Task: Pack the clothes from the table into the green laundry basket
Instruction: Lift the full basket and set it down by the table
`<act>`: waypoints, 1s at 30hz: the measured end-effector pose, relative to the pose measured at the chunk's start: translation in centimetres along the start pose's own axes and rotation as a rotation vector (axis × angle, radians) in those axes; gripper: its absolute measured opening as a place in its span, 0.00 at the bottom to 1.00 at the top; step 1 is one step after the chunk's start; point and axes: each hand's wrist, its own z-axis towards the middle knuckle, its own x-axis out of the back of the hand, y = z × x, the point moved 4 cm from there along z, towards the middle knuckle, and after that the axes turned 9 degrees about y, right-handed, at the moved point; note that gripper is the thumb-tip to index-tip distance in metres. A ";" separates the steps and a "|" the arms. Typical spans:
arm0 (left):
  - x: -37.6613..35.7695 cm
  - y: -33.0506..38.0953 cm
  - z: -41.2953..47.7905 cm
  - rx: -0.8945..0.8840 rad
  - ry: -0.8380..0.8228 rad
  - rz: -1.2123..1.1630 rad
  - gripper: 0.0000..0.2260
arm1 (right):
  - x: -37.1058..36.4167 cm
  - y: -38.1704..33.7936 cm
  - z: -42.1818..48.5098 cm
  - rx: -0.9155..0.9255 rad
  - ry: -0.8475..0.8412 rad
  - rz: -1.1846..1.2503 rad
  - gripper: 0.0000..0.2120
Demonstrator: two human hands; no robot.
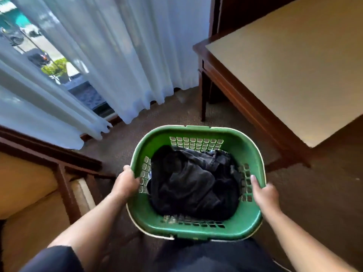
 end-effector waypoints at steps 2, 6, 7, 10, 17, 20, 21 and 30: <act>1.7 1.1 2.5 -0.112 -0.004 0.030 0.15 | -0.4 0.9 -2.6 -0.067 0.058 0.039 0.30; 3.1 4.1 6.7 -0.276 -0.039 0.071 0.12 | -1.6 2.8 -6.5 -0.207 0.102 0.123 0.28; 3.0 5.0 7.4 -0.309 -0.053 0.085 0.12 | -1.9 3.2 -7.2 -0.247 0.117 0.140 0.29; 2.0 8.0 9.1 -0.408 -0.098 0.146 0.12 | -2.6 4.5 -8.4 -0.355 0.170 0.182 0.32; -0.8 13.3 13.1 -0.518 -0.239 0.252 0.12 | -3.7 4.8 -8.6 -0.489 0.312 0.146 0.39; -2.0 14.7 14.7 -0.546 -0.291 0.301 0.12 | -4.7 5.1 -9.0 -0.558 0.364 0.143 0.39; -2.5 15.4 15.2 -0.558 -0.300 0.315 0.11 | -5.0 5.0 -9.0 -0.576 0.373 0.144 0.38; -9.0 21.8 21.5 -0.650 -0.357 0.298 0.08 | -10.6 6.4 -5.5 -0.765 0.480 0.292 0.33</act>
